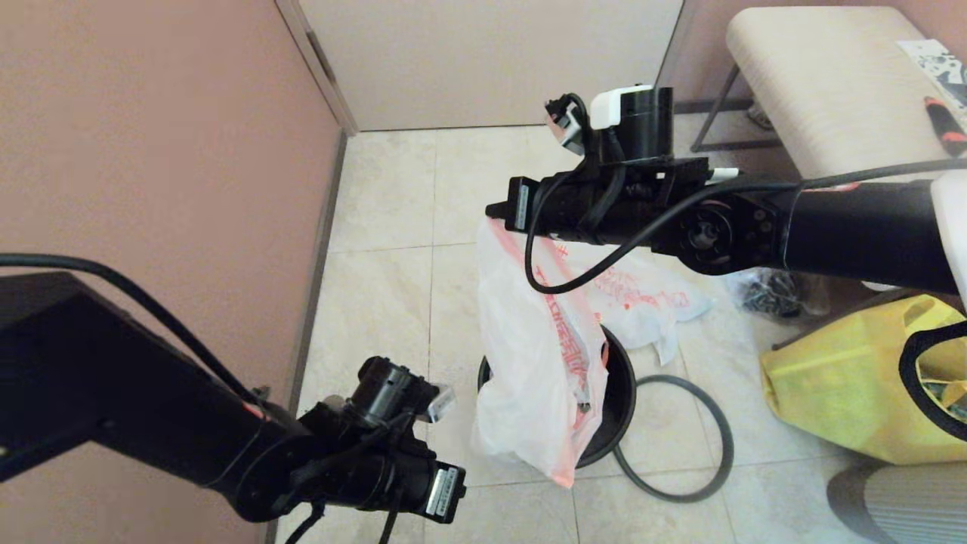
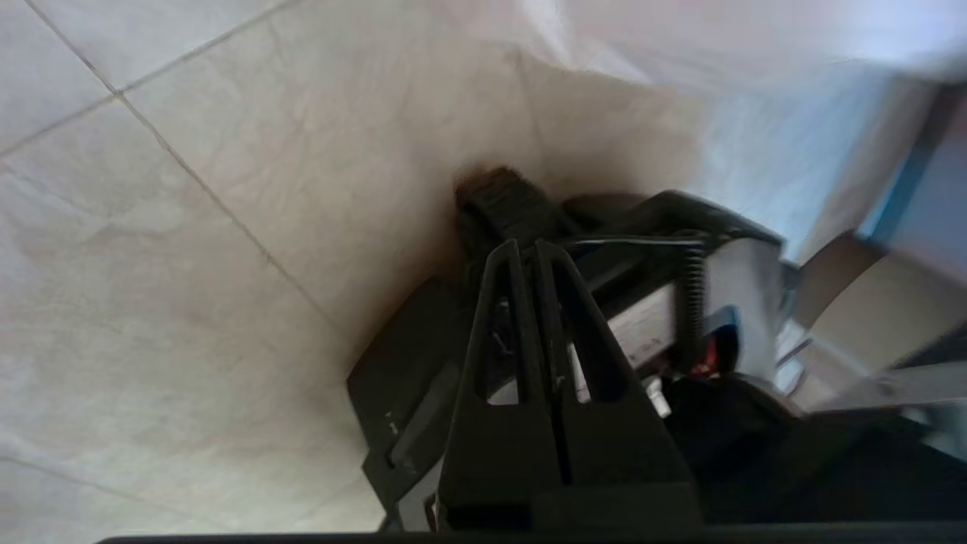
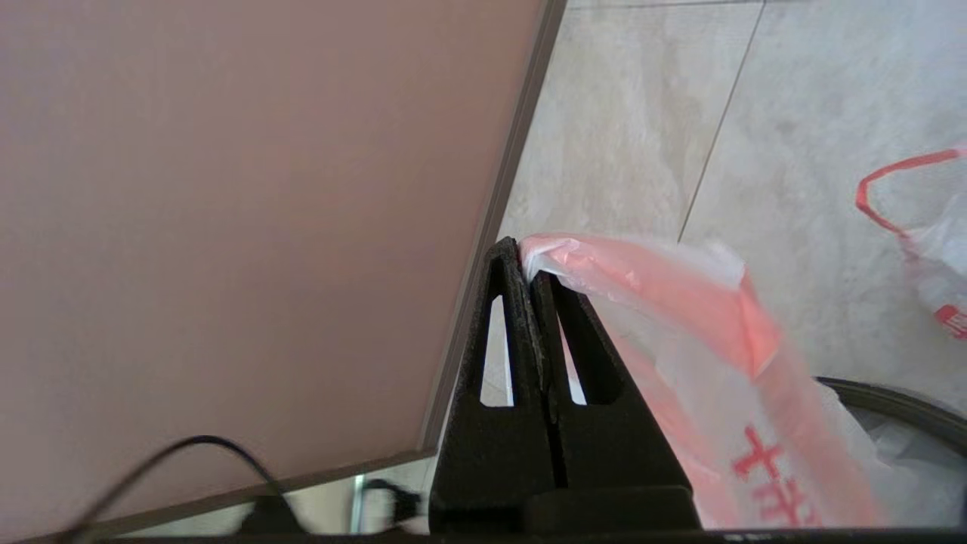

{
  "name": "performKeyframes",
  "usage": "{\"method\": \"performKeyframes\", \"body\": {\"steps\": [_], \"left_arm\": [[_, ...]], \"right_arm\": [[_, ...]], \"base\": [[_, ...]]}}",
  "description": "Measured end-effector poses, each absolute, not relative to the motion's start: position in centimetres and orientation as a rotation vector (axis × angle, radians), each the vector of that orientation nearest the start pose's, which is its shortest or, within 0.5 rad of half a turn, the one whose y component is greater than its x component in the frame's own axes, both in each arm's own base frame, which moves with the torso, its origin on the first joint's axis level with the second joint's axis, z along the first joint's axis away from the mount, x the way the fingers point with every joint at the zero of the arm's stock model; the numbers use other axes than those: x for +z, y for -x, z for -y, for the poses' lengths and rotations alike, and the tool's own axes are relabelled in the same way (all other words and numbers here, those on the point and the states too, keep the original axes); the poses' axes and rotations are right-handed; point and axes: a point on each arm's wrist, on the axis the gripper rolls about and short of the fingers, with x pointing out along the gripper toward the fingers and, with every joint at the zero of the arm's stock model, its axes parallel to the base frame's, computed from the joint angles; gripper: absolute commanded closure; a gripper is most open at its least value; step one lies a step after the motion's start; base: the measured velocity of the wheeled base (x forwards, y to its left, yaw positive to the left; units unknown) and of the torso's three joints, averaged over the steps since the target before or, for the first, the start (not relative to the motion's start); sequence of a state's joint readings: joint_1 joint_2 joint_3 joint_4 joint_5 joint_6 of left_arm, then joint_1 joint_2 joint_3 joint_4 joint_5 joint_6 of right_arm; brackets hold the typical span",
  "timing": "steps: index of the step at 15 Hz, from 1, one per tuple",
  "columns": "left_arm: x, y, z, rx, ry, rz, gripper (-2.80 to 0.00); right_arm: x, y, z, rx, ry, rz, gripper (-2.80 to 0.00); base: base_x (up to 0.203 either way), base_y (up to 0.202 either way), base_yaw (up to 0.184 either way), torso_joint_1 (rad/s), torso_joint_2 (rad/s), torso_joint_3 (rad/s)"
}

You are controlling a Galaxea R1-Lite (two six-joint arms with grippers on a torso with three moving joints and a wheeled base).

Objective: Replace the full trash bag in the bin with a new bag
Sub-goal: Put the new garbage bag on the trash can

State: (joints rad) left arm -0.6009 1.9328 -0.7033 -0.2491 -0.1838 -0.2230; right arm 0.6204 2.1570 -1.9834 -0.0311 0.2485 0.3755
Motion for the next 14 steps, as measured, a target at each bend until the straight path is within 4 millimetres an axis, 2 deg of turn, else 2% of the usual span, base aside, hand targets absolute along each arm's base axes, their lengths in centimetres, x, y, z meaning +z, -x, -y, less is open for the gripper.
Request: {"method": "performKeyframes", "body": {"steps": [4,8,11,14], "left_arm": [[4.5,-27.7,19.5,-0.617,-0.012,-1.019,0.00],[5.2,-31.6,22.6,-0.640,0.029,-0.918,0.00],[6.5,-33.7,24.4,-0.636,0.083,-0.839,0.00],[5.3,-35.4,26.1,-0.564,0.059,-0.799,0.00]], "right_arm": [[28.4,-36.1,-26.6,0.817,-0.325,-0.300,0.00],[28.2,-35.7,-27.1,0.823,-0.323,-0.311,0.00],[28.0,-35.8,-27.0,0.801,-0.322,-0.312,0.00],[27.8,-36.1,-26.8,0.789,-0.327,-0.318,0.00]], "base": [[0.000,0.000,0.000,0.000,0.00,0.000],[0.000,0.000,0.000,0.000,0.00,0.000],[0.000,0.000,0.000,0.000,0.00,0.000],[0.000,0.000,0.000,0.000,0.00,0.000]]}}
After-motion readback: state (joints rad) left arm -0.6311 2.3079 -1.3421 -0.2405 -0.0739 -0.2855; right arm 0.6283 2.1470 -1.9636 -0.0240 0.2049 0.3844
